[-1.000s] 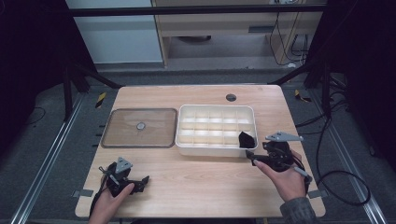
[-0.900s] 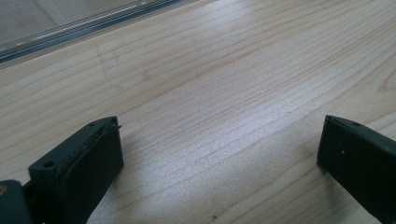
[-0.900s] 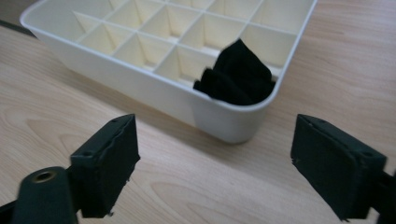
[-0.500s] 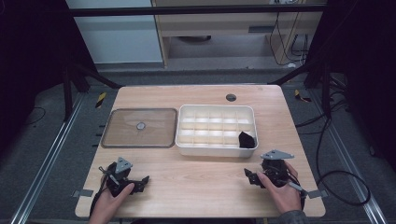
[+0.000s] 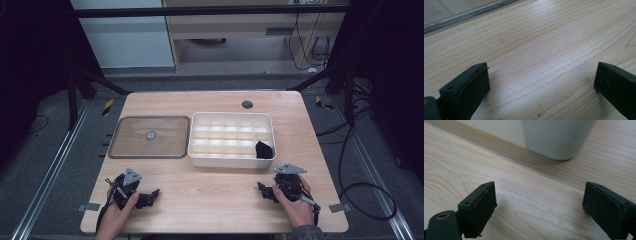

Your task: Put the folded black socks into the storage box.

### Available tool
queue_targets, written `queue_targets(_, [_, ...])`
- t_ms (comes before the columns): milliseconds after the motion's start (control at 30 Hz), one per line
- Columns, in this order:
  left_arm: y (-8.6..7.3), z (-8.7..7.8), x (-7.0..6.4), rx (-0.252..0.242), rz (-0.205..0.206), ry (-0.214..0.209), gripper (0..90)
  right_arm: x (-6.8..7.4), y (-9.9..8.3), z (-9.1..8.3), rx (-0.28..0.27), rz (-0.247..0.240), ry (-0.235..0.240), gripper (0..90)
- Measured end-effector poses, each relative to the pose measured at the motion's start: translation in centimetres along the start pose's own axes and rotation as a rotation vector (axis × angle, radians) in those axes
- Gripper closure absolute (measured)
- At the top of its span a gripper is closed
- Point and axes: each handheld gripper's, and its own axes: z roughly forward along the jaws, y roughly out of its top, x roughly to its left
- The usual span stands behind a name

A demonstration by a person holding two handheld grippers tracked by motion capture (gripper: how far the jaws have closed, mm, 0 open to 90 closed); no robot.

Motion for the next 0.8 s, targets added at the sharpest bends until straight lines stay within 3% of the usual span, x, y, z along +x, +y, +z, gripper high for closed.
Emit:
queue_targets(133, [0.02, 0.0, 0.01, 0.001, 0.0, -0.001, 0.0, 0.2, -0.3, 0.55, -0.034, -0.024, -0.032, 10.8])
queue_targets(233, [0.02, 0.02, 0.02, 0.0, 0.0, -0.001, 0.0, 0.33, -0.17, 0.71, -0.028, -0.032, -0.044, 8.7])
queue_targets(467, [0.32, 0.31, 0.26, 0.002, -0.008, 0.007, 0.0, 0.95, 0.07, 1.06, -0.009, 0.004, -0.077, 2.9])
queue_targets(800, [0.41, 0.41, 0.4, 0.002, -0.023, 0.022, 0.0, 0.95, 0.09, 1.14, -0.01, 0.003, -0.075, 2.1])
